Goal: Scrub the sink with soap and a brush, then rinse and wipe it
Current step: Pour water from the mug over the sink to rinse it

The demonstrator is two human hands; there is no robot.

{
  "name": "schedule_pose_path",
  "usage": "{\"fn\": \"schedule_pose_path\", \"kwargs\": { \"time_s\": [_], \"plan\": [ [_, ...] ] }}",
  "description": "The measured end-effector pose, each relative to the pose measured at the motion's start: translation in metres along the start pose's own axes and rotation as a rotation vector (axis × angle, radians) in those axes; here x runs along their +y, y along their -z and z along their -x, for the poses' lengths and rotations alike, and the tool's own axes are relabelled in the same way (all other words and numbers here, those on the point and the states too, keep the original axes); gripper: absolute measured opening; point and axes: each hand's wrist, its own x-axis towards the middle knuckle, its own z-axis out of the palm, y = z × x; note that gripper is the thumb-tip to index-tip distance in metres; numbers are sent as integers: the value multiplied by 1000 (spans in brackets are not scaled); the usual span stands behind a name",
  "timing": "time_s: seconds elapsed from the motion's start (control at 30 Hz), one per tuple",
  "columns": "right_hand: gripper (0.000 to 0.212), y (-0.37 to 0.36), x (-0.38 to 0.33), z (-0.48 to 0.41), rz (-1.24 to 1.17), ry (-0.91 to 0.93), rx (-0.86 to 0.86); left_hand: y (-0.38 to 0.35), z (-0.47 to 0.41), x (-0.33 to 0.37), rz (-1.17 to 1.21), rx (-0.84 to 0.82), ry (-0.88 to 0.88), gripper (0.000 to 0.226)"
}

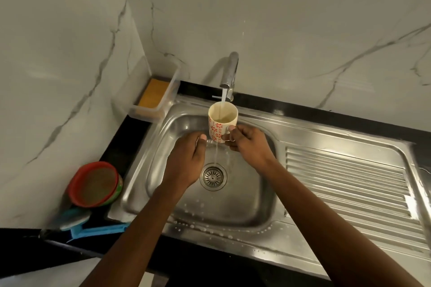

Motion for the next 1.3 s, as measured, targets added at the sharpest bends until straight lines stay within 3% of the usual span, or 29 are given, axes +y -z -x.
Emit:
{"fn": "schedule_pose_path", "kwargs": {
  "time_s": [0.6,1.3],
  "plan": [
    [22,-8,-12,-5,-99,76,53,15,-13,-11,51,-13,-16,31],
    [27,-10,-10,-7,-138,38,63,17,-15,-6,61,-8,-24,32]
  ]
}}
